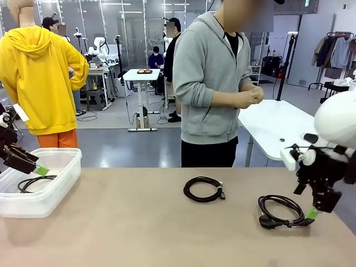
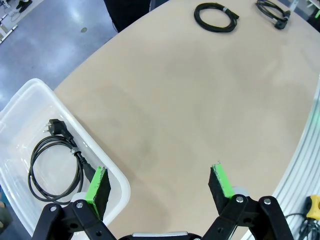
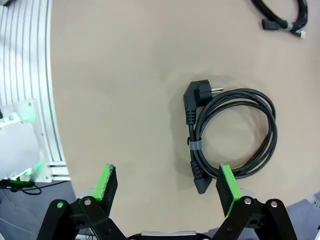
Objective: Organize and store the cables.
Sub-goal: Place the Power Cable into the Organizing box.
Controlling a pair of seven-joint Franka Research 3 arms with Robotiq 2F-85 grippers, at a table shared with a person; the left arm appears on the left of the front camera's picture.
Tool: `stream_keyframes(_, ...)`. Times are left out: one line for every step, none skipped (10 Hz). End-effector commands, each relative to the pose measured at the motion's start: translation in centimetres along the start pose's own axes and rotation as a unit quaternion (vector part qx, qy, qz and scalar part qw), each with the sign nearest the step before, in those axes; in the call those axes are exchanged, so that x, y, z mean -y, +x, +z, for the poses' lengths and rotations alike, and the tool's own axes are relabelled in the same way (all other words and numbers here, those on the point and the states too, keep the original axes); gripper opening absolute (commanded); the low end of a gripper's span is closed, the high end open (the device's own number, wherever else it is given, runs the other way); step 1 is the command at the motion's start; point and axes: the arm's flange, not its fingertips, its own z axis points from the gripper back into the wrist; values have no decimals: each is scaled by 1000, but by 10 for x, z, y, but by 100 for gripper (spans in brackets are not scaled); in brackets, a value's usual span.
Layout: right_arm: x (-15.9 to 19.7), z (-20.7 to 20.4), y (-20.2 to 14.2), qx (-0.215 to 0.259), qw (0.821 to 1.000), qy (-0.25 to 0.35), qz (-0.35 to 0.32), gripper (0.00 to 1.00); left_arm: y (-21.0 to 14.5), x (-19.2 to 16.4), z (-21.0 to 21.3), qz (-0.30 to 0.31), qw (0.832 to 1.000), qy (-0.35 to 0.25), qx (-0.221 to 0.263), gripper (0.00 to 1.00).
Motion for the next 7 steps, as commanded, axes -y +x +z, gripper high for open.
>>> stream_keyframes(13,-33,0,-40,999,-21,-25,100,2,-1,-2,9,1000,7,6,100)
stream_keyframes(16,-49,-5,-37,999,-19,-21,100,2,-1,-2,9,1000,7,6,100)
stream_keyframes(18,-63,-9,-32,999,-18,-23,100,2,-1,-2,9,1000,7,6,100)
stream_keyframes(20,-73,-11,-35,999,-18,-24,100,2,-1,-2,9,1000,7,6,100)
stream_keyframes(22,-82,-12,-38,999,-24,-24,100,2,-1,-2,9,1000,7,6,100)
stream_keyframes(24,-88,-14,-37,999,-24,-26,100,2,-1,-2,9,1000,7,6,100)
stream_keyframes(26,-96,-16,-40,999,-21,-23,100,2,-1,-2,9,1000,7,6,100)
